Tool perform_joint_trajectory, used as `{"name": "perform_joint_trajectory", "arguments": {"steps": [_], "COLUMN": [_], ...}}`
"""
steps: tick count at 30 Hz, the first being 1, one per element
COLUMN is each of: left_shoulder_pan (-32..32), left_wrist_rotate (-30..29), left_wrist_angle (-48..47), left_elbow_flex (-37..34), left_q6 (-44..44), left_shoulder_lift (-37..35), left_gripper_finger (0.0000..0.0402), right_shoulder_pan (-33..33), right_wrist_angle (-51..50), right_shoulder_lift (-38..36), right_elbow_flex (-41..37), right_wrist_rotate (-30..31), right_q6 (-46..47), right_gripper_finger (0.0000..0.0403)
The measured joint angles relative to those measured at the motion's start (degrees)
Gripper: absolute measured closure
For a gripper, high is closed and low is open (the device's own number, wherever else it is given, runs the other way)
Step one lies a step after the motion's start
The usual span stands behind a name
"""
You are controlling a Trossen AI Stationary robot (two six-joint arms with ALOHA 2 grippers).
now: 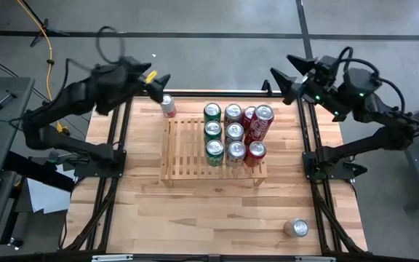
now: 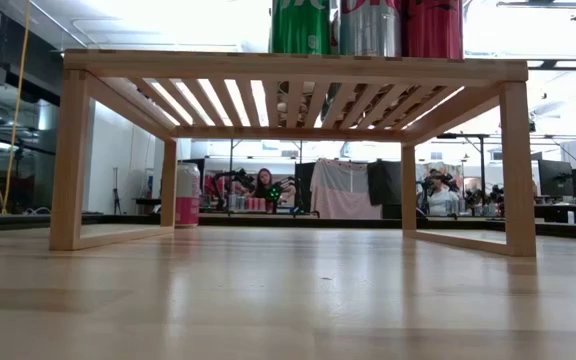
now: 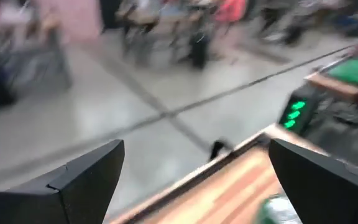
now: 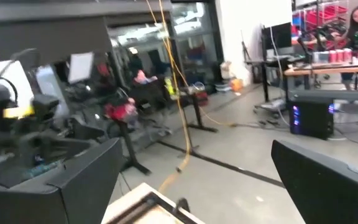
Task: Place canned beverage on shelf
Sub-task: Put the top white pink soda can on the shelf
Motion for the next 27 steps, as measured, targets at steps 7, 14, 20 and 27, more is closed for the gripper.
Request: {"name": "perform_joint_trajectory", "arguments": {"steps": [7, 14, 20, 27], "left_shoulder_pan": [25.36, 37.86, 37.95, 37.44], "left_wrist_rotate": [16.51, 31.5, 32.67, 32.67], "left_wrist_angle": [-19.94, -23.3, -22.91, -18.76], "left_elbow_flex": [-0.04, -0.09, -0.93, -9.22], "left_q6": [-9.1, -7.09, -6.84, -10.31], "left_shoulder_lift": [8.86, 23.94, 31.03, 30.61], "left_gripper_finger": [0.0009, 0.0009, 0.0009, 0.0009], "right_shoulder_pan": [-2.01, -2.18, -2.18, -2.18], "right_wrist_angle": [-2.98, -8.75, -12.95, -16.87], "right_shoulder_lift": [3.27, 4.35, 3.48, 3.33], "right_elbow_flex": [1.59, 1.54, 1.52, 1.5], "right_wrist_rotate": [-1.75, -0.9, -0.78, -0.79], "right_q6": [0.87, 6.18, 10.7, 13.63], "right_gripper_finger": [0.0004, 0.0004, 0.0004, 0.0004]}}
